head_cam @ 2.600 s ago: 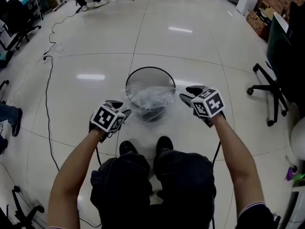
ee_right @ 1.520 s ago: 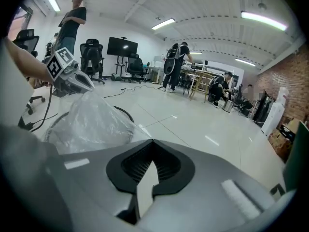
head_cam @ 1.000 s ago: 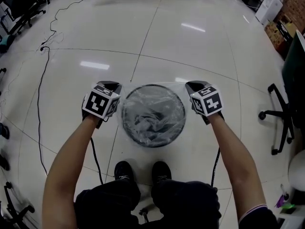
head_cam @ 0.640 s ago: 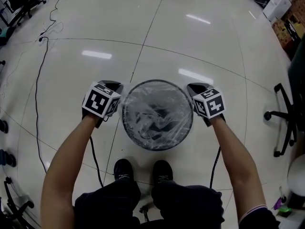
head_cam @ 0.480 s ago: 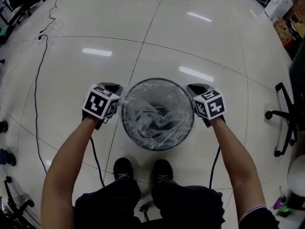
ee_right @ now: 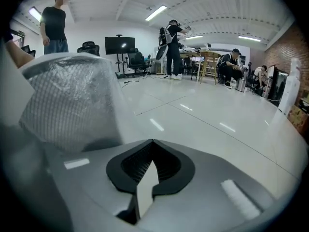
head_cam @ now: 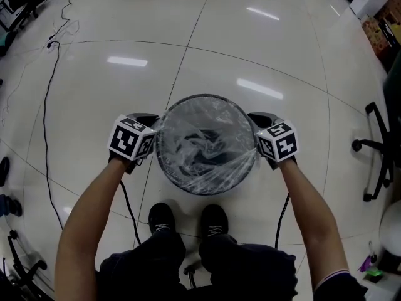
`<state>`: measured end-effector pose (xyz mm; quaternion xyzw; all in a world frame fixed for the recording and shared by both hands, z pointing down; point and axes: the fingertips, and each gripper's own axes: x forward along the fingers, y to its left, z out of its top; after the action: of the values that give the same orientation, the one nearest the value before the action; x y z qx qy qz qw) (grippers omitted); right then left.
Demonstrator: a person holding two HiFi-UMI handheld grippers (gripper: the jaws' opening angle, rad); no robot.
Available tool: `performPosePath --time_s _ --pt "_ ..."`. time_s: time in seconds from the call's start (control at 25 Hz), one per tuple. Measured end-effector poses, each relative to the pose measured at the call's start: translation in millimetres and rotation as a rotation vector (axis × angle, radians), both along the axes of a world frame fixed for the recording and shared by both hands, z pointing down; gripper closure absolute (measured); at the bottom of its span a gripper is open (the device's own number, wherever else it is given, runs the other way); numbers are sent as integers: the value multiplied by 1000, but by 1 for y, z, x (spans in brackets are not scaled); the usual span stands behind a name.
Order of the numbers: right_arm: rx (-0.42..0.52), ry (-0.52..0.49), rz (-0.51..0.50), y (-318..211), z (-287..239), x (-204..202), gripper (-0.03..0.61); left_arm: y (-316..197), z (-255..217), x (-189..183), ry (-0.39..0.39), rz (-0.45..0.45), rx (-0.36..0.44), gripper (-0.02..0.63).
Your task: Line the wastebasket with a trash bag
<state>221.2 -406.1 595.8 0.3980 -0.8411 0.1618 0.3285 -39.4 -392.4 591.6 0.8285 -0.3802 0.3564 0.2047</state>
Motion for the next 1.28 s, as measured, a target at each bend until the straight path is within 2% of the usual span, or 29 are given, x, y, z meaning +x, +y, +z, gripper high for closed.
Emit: performPosePath --time_s 0.48,0.64,0.92,1.08,1.28 --pt "-34 -38 -14 26 28 -6 577 15 25 -4 -9 -3 -56 601" --pt "-38 -47 -17 32 30 -7 577 19 23 0 15 0 -81 600" --pt "-38 -73 0 37 8 3 480 31 5 -11 5 2 -67 528" --pt "-22 -82 15 47 -11 12 453 47 -7 -20 -11 4 -62 528" --pt "19 -109 39 70 -39 19 451 67 -17 -29 -34 -3 -47 528"
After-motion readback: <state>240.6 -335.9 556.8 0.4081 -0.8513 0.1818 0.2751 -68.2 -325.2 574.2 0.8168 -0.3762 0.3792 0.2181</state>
